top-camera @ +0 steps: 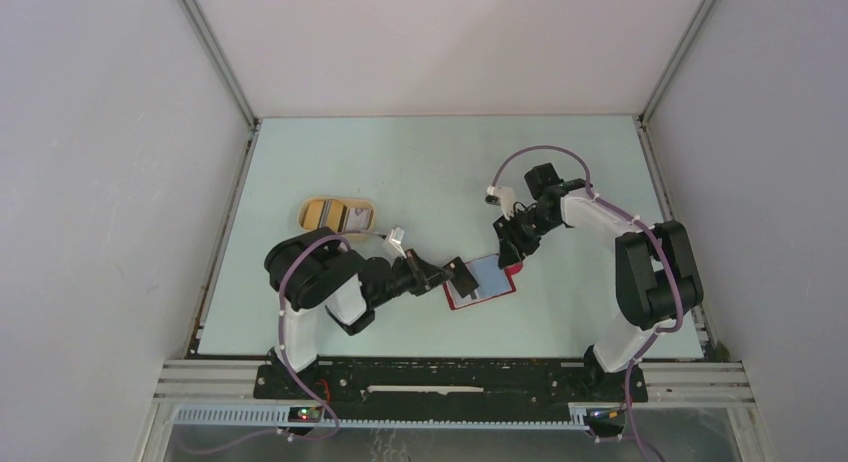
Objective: Put the credit cards into the card holder
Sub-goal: Insert the credit card into the card slot.
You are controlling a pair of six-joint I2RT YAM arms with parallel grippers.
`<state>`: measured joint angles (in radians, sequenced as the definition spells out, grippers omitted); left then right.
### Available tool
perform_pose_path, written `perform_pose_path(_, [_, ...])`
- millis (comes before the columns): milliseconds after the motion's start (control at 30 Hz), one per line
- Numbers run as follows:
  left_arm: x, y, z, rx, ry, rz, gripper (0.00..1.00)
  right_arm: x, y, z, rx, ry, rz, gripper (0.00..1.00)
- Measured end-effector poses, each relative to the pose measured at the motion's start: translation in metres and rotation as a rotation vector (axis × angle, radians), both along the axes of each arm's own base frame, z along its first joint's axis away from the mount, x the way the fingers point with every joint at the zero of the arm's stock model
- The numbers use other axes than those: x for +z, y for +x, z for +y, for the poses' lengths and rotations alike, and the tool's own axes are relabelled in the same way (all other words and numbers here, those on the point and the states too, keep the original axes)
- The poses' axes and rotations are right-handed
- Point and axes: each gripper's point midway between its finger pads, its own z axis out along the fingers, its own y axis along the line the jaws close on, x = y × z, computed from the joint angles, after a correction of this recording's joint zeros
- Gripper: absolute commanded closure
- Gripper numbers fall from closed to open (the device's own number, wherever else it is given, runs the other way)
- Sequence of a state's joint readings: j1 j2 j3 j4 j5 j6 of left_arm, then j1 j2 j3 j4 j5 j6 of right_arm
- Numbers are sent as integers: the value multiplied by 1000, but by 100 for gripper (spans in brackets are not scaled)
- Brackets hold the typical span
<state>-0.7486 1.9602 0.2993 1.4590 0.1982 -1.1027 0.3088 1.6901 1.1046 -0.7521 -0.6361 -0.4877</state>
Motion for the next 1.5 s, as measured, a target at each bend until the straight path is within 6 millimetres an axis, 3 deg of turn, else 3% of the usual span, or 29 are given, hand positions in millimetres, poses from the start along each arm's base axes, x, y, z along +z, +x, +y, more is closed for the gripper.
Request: perform_pose_path(1500, [-11, -4, -7, 0, -56, 144, 100, -11, -2, -1, 5, -44, 18, 58])
